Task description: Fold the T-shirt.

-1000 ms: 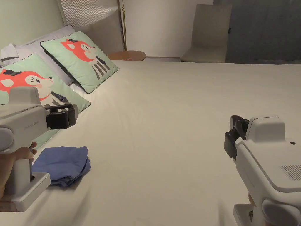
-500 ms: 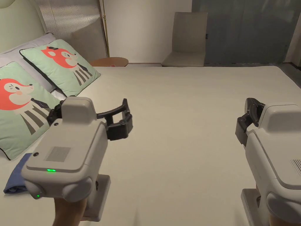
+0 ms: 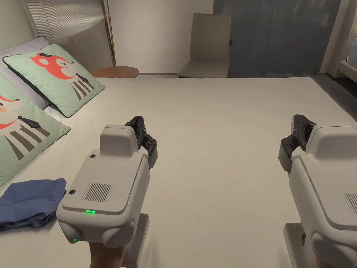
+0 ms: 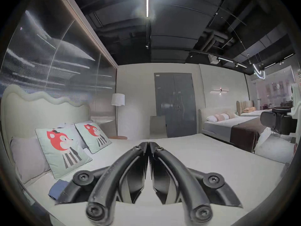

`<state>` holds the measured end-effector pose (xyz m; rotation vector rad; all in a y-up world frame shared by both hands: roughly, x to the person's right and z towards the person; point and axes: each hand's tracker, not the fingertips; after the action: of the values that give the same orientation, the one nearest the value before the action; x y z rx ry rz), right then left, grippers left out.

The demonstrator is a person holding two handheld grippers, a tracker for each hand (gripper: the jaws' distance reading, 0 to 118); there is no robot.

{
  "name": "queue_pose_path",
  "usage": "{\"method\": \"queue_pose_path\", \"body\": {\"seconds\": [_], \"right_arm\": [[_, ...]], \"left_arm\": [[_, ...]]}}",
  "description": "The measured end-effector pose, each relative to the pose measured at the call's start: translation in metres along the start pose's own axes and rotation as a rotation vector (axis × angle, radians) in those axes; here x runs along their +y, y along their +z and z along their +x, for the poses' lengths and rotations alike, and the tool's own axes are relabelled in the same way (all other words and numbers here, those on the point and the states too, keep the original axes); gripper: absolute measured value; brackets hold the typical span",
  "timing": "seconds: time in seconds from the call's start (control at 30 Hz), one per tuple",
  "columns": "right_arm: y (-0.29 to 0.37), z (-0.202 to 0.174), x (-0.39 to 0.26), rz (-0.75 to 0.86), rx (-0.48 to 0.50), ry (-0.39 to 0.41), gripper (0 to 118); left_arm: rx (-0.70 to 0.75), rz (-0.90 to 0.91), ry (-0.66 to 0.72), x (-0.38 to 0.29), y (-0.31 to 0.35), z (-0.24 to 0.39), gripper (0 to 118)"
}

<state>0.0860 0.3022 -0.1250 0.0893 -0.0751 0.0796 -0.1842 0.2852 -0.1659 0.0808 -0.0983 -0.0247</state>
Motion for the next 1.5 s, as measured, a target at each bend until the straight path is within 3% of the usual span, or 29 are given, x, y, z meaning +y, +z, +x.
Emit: {"method": "queue_pose_path", "body": {"seconds": [1.5], "right_arm": [[-0.010,0.001,-0.001,-0.006,-0.004,0.018,1]], "left_arm": [[-0.008,-0.022,-0.003,-0.011,-0.013,-0.003,0]]}}
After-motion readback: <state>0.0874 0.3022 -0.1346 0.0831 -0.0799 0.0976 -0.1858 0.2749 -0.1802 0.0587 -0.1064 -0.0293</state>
